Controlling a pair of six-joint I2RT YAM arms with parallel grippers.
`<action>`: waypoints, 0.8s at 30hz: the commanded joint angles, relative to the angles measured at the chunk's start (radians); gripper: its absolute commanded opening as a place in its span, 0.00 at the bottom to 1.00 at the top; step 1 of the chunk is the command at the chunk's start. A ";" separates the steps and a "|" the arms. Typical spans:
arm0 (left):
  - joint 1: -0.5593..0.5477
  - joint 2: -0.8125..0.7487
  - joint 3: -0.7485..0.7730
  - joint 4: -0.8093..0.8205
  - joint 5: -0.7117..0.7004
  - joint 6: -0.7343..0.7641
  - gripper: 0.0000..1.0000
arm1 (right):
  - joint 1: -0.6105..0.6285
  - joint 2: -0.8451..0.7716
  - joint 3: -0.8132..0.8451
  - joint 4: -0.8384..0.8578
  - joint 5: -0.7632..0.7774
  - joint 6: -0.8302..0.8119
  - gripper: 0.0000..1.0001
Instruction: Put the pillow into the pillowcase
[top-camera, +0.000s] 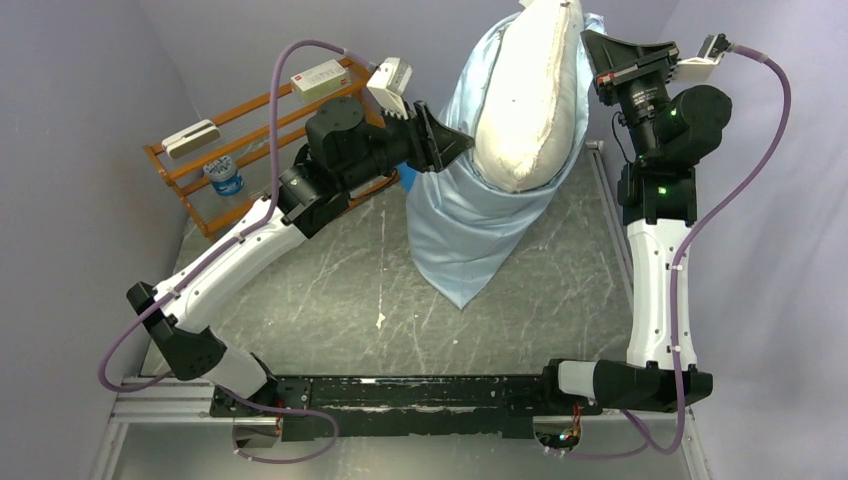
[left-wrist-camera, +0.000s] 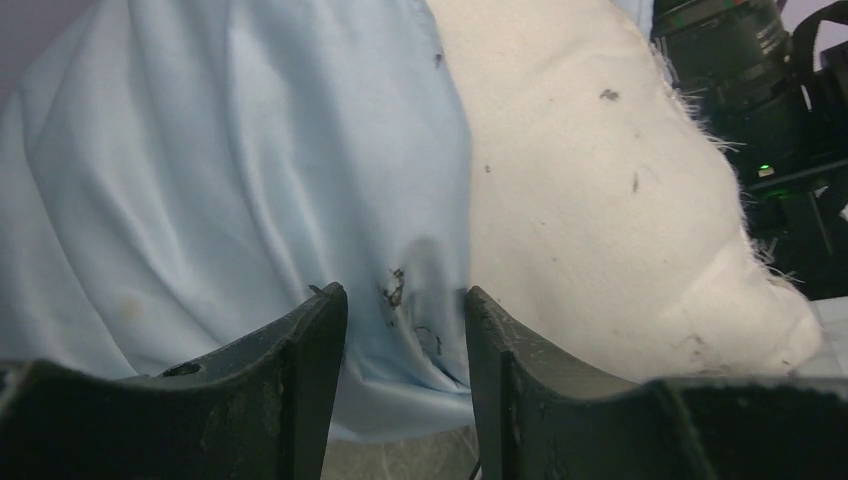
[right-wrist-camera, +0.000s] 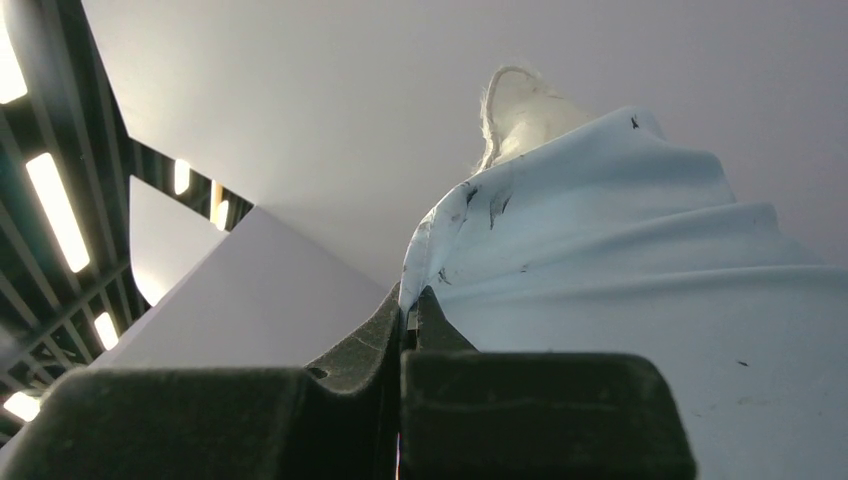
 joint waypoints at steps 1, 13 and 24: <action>-0.012 0.037 -0.012 0.031 -0.031 0.007 0.52 | 0.007 -0.029 -0.003 0.070 -0.014 0.022 0.00; -0.017 0.058 0.001 0.070 0.022 -0.046 0.16 | 0.016 -0.038 -0.025 0.071 0.004 0.020 0.00; -0.014 -0.155 -0.086 0.383 0.163 -0.248 0.05 | 0.016 -0.022 -0.095 0.069 0.082 0.015 0.00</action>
